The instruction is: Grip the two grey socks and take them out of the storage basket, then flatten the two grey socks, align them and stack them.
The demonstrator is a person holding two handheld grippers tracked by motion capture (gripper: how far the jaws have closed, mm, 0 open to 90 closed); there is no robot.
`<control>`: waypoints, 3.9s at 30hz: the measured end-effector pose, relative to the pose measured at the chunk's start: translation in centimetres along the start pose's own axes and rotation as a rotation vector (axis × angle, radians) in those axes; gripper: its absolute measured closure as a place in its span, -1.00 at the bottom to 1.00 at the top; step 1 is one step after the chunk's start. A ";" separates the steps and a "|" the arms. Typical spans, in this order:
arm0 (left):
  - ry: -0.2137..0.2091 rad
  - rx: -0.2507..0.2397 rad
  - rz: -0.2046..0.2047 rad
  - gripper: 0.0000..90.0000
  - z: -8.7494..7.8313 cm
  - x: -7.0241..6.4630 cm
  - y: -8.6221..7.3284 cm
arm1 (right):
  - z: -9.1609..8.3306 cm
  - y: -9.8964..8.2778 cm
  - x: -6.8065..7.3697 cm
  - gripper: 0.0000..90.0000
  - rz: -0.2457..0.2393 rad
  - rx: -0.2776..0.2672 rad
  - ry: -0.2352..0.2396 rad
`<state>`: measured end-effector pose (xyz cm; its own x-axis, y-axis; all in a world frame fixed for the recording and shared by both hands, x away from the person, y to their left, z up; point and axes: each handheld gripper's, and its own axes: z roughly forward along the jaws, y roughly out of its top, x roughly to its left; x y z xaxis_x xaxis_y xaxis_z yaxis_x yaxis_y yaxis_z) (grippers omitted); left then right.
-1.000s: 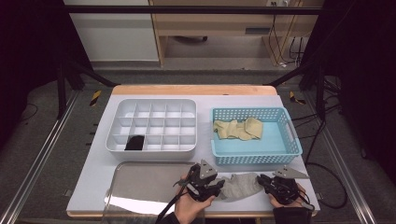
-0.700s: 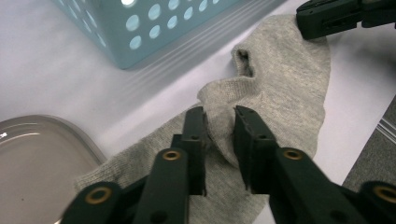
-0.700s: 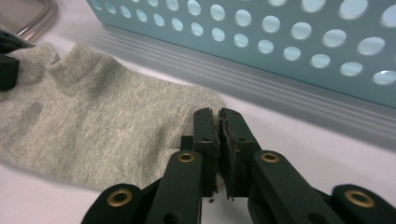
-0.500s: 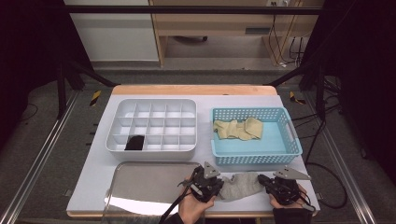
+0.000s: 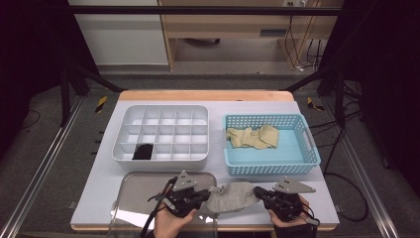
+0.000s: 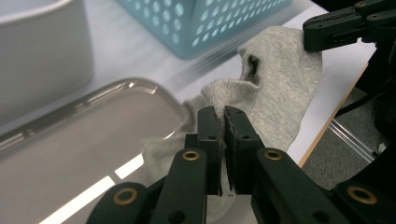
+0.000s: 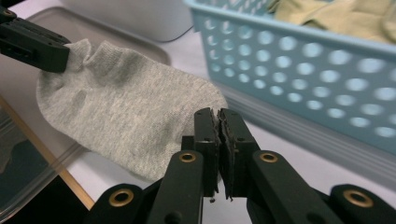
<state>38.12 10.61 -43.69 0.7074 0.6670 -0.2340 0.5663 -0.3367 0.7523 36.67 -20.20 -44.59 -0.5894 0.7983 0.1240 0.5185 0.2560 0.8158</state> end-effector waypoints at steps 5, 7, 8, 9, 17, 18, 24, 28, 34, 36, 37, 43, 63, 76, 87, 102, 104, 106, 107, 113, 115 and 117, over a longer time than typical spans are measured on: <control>0.011 0.017 -0.009 0.87 -0.4 0.8 -0.8 | 1.0 0.0 0.9 0.92 -0.015 0.022 0.019; 0.024 0.019 -0.010 0.87 -0.5 1.1 -0.9 | 1.3 -0.1 1.1 0.91 -0.019 0.028 0.023; 0.031 0.022 -0.008 0.87 -0.5 1.2 -1.0 | 1.5 -0.2 1.2 0.91 -0.019 0.031 0.026; 0.037 0.025 -0.006 0.86 -0.4 1.4 -1.0 | 1.7 -0.3 1.2 0.91 -0.015 0.037 0.026; 0.084 0.048 -0.009 0.85 0.4 1.8 -1.4 | 3.0 -1.1 1.2 0.88 -0.010 0.077 0.020; 0.087 0.049 -0.007 0.84 0.5 1.8 -1.4 | 3.1 -1.2 1.2 0.87 -0.009 0.081 0.019; 0.126 0.050 -0.001 0.54 0.5 1.8 -1.8 | 3.5 -1.5 1.4 0.75 -0.006 0.082 0.017; 0.120 0.057 -0.019 0.41 0.9 1.8 -2.1 | 3.8 -1.9 1.3 0.67 -0.008 0.081 0.011; 0.117 0.095 -0.024 0.49 1.5 1.6 -2.5 | 4.2 -2.4 1.7 0.67 0.005 0.085 0.015; 0.126 0.102 -0.024 0.59 1.6 1.5 -2.6 | 4.3 -2.5 1.8 0.70 0.013 0.084 0.010; 0.126 0.101 -0.026 0.63 1.6 1.5 -2.6 | 4.3 -2.5 1.8 0.72 0.019 0.085 0.008; 0.124 0.085 -0.027 0.87 1.5 1.5 -2.7 | 4.2 -2.5 1.9 0.87 0.037 0.084 0.016; 0.094 0.008 0.020 0.62 1.3 0.5 -2.1 | 2.3 -1.9 -0.3 0.49 0.031 -0.023 -0.046; 0.046 -0.079 0.097 0.54 0.4 -1.2 0.4 | 1.2 -1.9 -1.3 0.22 0.050 -0.044 0.009; 0.023 -0.022 0.135 0.98 3.5 -3.1 0.8 | 1.2 -2.7 -1.4 0.25 0.069 -0.059 0.003; 0.025 0.088 0.139 0.99 6.8 -2.7 0.0 | 3.0 -3.3 -0.5 0.37 0.081 0.010 0.007; 0.027 0.094 0.136 0.99 6.9 -2.7 -0.1 | 3.0 -3.3 -0.5 0.39 0.086 0.013 0.007; 0.029 0.104 0.141 0.99 7.1 -2.6 -0.2 | 3.2 -3.4 -0.5 0.40 0.089 0.018 0.007; 0.028 0.103 0.141 0.99 7.1 -2.6 -0.2 | 3.2 -3.4 -0.5 0.41 0.090 0.022 0.006; 0.030 0.106 0.138 0.99 7.1 -2.6 -0.2 | 3.4 -3.4 -0.2 0.49 0.094 0.028 0.000; 0.031 0.108 0.139 0.99 7.1 -2.6 -0.2 | 3.5 -3.4 -0.1 0.59 0.102 0.032 0.006; 0.031 0.107 0.136 0.99 7.1 -2.6 -0.3 | 3.6 -3.3 0.0 0.66 0.109 0.038 0.017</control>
<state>39.10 4.21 -47.64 0.7682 0.6299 -0.1143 0.5092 -0.4930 0.7054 37.17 -19.09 -49.33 -0.5380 0.8135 0.2208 0.6032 0.1886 0.7750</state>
